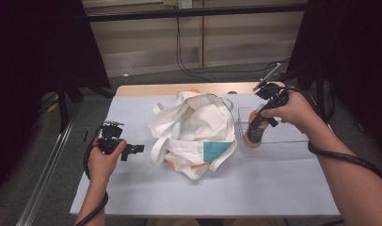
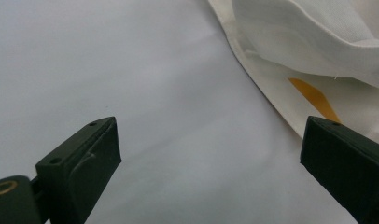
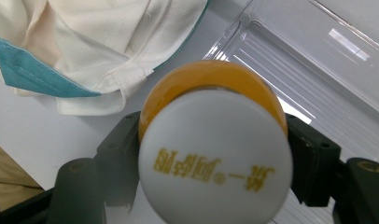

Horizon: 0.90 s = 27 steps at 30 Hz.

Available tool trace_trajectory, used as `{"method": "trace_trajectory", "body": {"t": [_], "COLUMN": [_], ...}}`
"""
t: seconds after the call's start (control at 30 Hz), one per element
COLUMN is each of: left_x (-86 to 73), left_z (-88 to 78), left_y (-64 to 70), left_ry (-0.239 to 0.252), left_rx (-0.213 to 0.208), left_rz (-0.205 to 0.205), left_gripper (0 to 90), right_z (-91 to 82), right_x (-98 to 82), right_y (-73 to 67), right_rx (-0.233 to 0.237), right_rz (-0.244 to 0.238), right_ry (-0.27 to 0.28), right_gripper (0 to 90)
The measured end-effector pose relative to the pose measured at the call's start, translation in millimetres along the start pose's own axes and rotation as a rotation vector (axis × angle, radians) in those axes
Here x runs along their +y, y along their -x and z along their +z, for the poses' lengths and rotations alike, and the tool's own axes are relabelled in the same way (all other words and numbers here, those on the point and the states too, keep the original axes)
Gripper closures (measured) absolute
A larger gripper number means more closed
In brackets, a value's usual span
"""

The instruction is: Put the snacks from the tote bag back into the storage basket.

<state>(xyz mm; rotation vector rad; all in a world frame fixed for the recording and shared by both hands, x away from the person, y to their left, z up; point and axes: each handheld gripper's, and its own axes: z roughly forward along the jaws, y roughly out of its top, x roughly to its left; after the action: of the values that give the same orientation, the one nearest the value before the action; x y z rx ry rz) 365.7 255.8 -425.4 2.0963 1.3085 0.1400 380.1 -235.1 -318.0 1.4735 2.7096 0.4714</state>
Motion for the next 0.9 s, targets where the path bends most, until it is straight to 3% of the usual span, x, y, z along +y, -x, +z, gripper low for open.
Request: {"method": "trace_trajectory", "body": {"t": [0.9], "left_x": [0.2], "left_z": [0.8], "left_y": [0.4], "left_ry": [-0.001], "left_rx": [0.006], "left_rz": [0.01], "left_gripper": [4.9], "right_z": [16.1], "right_x": [-2.2], "right_y": [-1.6], "right_rx": [-0.003], "right_rz": [0.011], "right_ry": [-0.022], "right_gripper": [30.0]}}
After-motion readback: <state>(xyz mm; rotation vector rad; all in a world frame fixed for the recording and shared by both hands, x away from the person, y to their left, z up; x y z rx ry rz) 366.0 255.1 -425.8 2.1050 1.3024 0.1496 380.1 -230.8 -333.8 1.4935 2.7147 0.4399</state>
